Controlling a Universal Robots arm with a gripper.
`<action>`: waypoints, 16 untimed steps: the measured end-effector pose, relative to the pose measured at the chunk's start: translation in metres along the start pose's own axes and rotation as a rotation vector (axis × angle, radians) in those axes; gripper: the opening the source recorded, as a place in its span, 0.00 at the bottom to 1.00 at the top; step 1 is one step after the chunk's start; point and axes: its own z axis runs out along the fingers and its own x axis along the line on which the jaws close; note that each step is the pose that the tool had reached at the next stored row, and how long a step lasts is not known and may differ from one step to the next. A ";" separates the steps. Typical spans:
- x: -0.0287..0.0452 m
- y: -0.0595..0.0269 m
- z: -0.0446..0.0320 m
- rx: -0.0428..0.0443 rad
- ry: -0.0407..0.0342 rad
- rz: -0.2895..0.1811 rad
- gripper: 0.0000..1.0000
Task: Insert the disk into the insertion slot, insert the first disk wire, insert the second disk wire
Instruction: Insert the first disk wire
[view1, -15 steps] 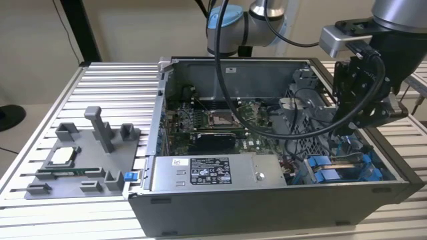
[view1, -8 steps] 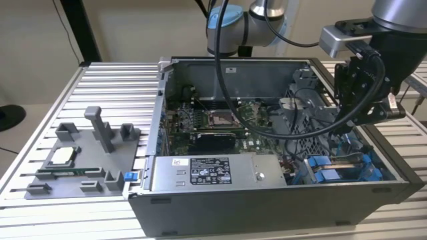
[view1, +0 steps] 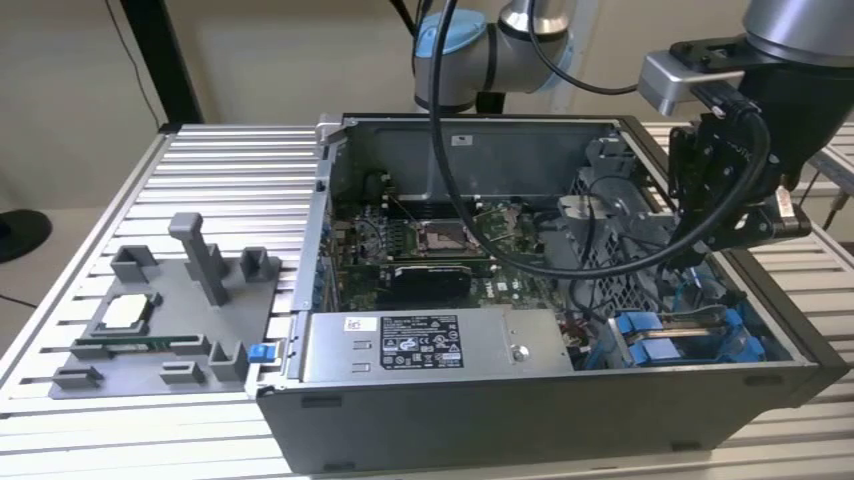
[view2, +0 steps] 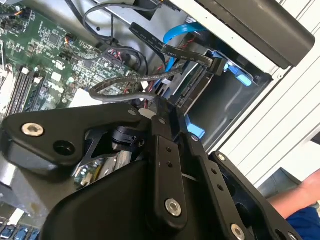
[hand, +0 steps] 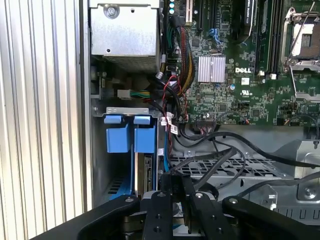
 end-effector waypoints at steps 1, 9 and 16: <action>0.0002 -0.0004 0.0002 -0.0008 -0.0002 0.000 0.00; 0.0074 -0.0081 0.0017 -0.0314 0.0005 0.000 0.00; 0.0136 -0.0118 0.0030 -0.0513 0.0005 0.000 0.00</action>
